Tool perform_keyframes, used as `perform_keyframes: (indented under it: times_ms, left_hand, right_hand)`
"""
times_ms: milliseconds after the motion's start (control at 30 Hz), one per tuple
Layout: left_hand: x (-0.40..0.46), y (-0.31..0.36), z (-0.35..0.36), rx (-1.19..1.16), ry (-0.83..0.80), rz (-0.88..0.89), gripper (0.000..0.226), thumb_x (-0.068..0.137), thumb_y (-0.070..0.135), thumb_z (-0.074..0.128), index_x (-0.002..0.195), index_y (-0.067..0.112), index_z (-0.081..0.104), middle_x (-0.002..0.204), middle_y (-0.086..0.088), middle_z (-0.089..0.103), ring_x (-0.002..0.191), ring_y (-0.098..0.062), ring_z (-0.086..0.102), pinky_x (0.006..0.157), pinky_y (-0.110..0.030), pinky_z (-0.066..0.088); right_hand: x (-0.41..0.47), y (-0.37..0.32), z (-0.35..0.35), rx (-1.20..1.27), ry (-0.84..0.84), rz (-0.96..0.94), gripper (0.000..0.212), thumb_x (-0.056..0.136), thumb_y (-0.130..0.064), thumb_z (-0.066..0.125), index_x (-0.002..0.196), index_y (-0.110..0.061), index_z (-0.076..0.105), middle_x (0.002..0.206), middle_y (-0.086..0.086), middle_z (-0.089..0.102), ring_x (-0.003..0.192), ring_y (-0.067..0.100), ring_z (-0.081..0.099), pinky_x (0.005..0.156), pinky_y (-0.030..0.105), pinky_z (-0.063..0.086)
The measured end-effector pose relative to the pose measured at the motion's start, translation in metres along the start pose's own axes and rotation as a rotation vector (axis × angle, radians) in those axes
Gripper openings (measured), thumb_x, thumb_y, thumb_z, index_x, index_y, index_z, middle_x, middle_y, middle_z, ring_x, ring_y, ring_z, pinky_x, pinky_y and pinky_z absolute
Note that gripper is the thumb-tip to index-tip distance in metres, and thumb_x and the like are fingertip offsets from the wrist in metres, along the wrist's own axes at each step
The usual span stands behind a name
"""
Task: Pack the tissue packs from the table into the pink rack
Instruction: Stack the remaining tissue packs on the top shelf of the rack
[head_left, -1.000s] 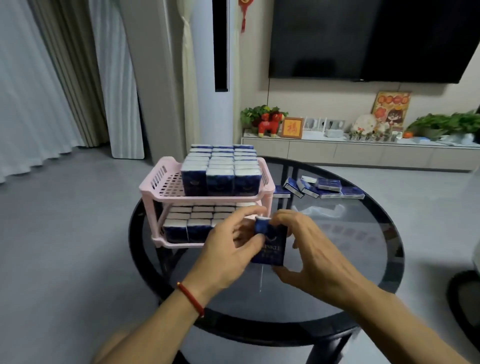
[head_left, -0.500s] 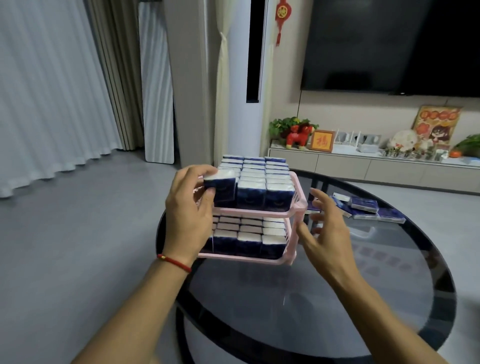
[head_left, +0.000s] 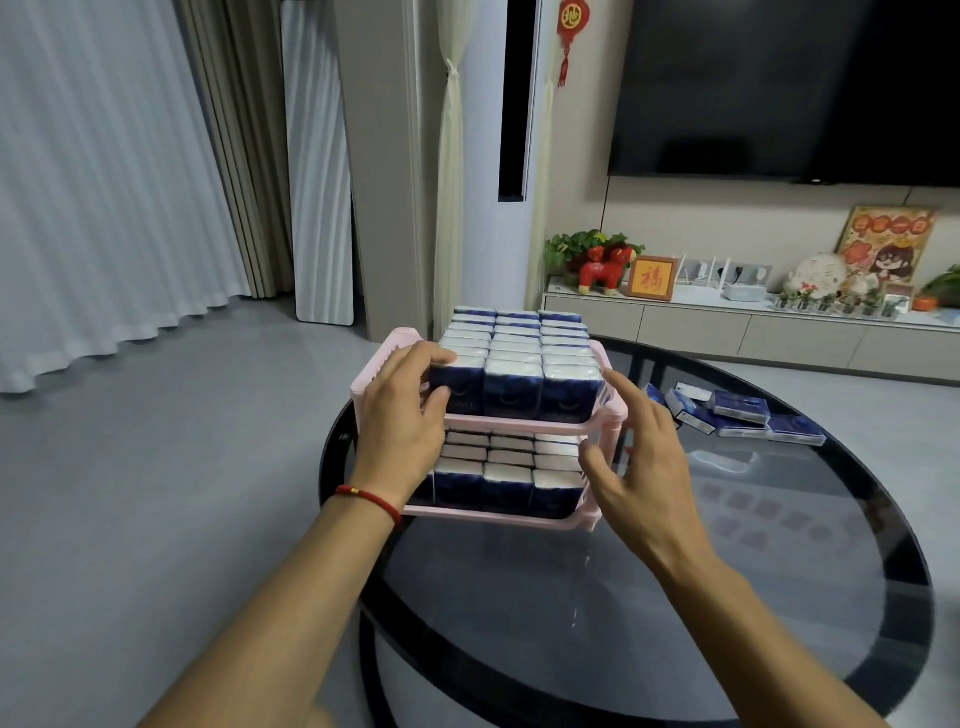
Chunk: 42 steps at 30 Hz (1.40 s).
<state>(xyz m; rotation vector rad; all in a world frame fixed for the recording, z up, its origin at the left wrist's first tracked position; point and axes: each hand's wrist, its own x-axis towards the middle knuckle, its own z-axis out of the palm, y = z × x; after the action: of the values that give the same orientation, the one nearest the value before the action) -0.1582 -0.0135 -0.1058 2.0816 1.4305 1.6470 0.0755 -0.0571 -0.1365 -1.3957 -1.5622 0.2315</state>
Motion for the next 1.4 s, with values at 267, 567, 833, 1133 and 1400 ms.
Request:
perform_keyframes:
  times_ms: [267,567,833,1133,1400]
  left_hand:
    - [0.043,0.030,-0.021,-0.201,-0.270,-0.398,0.039,0.105,0.046,0.046,0.140,0.029,0.048,0.117,0.015,0.051,0.108,-0.007,0.052,0.098,-0.036,0.044]
    - [0.084,0.017,0.008,-0.816,-0.451,-0.834,0.045,0.111,0.040,0.031,0.100,0.010,0.062,0.102,-0.014,0.079,0.090,-0.023,0.076,0.091,-0.035,0.052]
    - [0.082,0.025,0.009,-0.829,-0.454,-0.812,0.041,0.110,0.050,0.023,0.118,0.030,0.058,0.091,0.000,0.079,0.094,-0.019,0.073,0.083,-0.033,0.049]
    - [0.052,0.031,-0.016,-0.347,0.075,-0.279,0.022,0.105,0.032,0.050,0.118,0.021,0.063,0.114,0.010,0.065,0.107,0.006,0.059,0.083,-0.008,0.048]
    - [-0.068,0.072,0.037,0.048,-0.100,0.339,0.015,0.077,0.001,0.058,0.082,0.014,0.065,0.093,0.003,0.061,0.093,-0.016,0.056,0.088,-0.026,0.043]
  right_hand:
    - [0.064,-0.051,-0.014,-0.017,-0.142,-0.090,0.049,0.104,-0.043,0.049,0.152,-0.038,0.041,0.168,-0.010,0.022,0.151,0.008,0.021,0.115,0.034,0.018]
    - [0.106,-0.069,-0.002,-0.052,-0.509,0.103,0.052,0.110,-0.033,0.025,0.142,0.005,0.041,0.156,0.021,0.034,0.147,0.030,0.021,0.101,0.032,0.025]
    - [0.108,-0.058,-0.001,0.187,-0.423,0.195,0.052,0.105,-0.049,0.035,0.144,-0.019,0.052,0.150,-0.004,0.046,0.129,0.011,0.041,0.101,0.035,0.030]
    - [0.071,0.014,-0.051,0.314,0.018,0.228,0.025,0.103,-0.028,0.049,0.117,-0.029,0.069,0.124,-0.006,0.067,0.117,0.013,0.060,0.100,0.036,0.048]
    - [0.006,0.115,-0.060,-0.179,-0.224,0.507,0.031,0.098,-0.017,0.060,0.129,-0.014,0.063,0.133,0.012,0.065,0.116,0.026,0.063,0.104,0.043,0.051]
